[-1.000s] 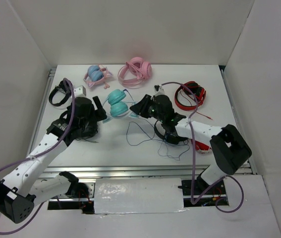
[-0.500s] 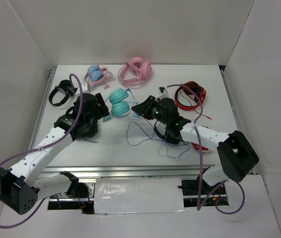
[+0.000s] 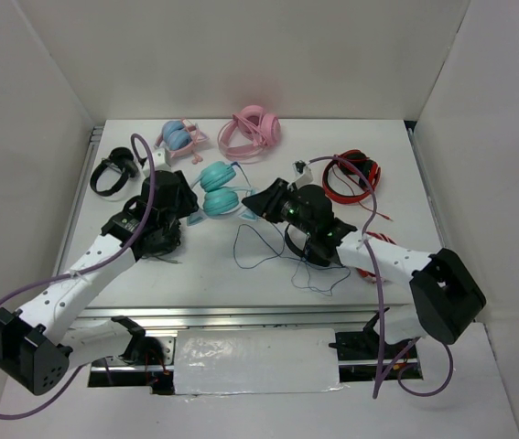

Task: Wrap the headphones

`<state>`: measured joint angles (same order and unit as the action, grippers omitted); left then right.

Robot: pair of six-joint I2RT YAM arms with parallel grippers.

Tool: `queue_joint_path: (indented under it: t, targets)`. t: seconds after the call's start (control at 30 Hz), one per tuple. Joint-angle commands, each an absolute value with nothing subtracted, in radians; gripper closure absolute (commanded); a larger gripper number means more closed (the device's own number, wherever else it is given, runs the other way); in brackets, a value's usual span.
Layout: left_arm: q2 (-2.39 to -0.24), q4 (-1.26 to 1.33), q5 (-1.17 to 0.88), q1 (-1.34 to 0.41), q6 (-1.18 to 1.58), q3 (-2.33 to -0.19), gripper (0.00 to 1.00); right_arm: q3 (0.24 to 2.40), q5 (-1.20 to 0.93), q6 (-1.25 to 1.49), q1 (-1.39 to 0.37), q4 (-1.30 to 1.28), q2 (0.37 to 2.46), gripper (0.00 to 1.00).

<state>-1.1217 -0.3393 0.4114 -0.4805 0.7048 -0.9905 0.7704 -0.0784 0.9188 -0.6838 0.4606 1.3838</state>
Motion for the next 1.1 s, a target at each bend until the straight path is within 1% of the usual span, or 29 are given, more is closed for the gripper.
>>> queue_joint_path:
  t: [0.0,0.03,0.07,0.1,0.13,0.17,0.2,0.27,0.33,0.37,0.4,0.43,0.47,0.63,0.7,0.83,0.97,1.0,1.07]
  targets:
    - [-1.12,-0.29,0.486,-0.465,0.678,-1.015,0.56,0.779,-0.112,0.907,-0.712,0.572,1.313,0.97]
    - [-1.118,-0.29,0.488,-0.466,0.68,-1.019,0.6,0.781,-0.113,0.904,-0.715,0.569,1.312,0.96]
    - [-1.12,-0.29,0.491,-0.465,0.677,-1.025,0.73,0.781,-0.114,0.902,-0.716,0.565,1.312,0.95]
    - [-1.12,-0.288,0.491,-0.465,0.673,-1.028,0.8,0.779,-0.118,0.897,-0.713,0.563,1.305,0.91]
    - [-1.118,-0.287,0.498,-0.465,0.672,-1.031,0.93,0.779,-0.12,0.89,-0.716,0.563,1.301,0.88]
    - [-1.12,-0.288,0.506,-0.465,0.658,-1.041,0.98,0.781,-0.124,0.882,-0.716,0.551,1.298,0.85]
    - [-1.118,-0.291,0.517,-0.466,0.647,-1.051,1.0,0.79,-0.15,0.868,-0.718,0.542,1.289,0.79]
    - [-1.115,-0.331,0.587,-0.466,0.64,-1.084,1.0,0.808,-0.181,0.8,-0.719,0.478,1.27,0.71]
    - [-1.103,-0.333,0.617,-0.466,0.617,-1.097,1.0,0.827,-0.192,0.729,-0.727,0.436,1.258,0.59]
    - [-1.083,-0.327,0.623,-0.465,0.594,-1.101,1.0,0.828,-0.192,0.707,-0.732,0.413,1.244,0.47]
    - [-1.072,-0.315,0.624,-0.466,0.585,-1.101,1.0,0.833,-0.199,0.692,-0.735,0.407,1.236,0.37]
    - [-1.049,-0.299,0.621,-0.465,0.565,-1.098,1.0,0.834,-0.207,0.643,-0.736,0.405,1.227,0.25]
    - [-1.04,-0.269,0.629,-0.465,0.539,-1.098,1.0,0.836,-0.207,0.625,-0.736,0.384,1.209,0.01]
    - [-0.996,-0.232,0.638,-0.465,0.477,-1.143,1.0,0.839,-0.187,0.427,-0.735,0.304,1.114,0.0]
    - [-0.989,-0.221,0.632,-0.465,0.446,-1.193,1.0,0.816,-0.115,0.356,-0.73,0.272,1.043,0.0]
    - [-0.992,-0.209,0.617,-0.465,0.413,-1.281,1.0,0.758,-0.054,0.302,-0.704,0.262,0.999,0.0]
    - [-1.023,-0.242,0.595,-0.465,0.373,-1.437,1.0,0.785,-0.13,0.249,-0.664,0.236,1.061,0.0]
    - [-1.029,-0.25,0.591,-0.465,0.37,-1.463,1.0,0.79,-0.155,0.241,-0.661,0.253,1.118,0.0]
    - [-1.052,-0.277,0.58,-0.465,0.368,-1.546,1.0,0.793,-0.294,0.177,-0.646,0.307,1.19,0.0]
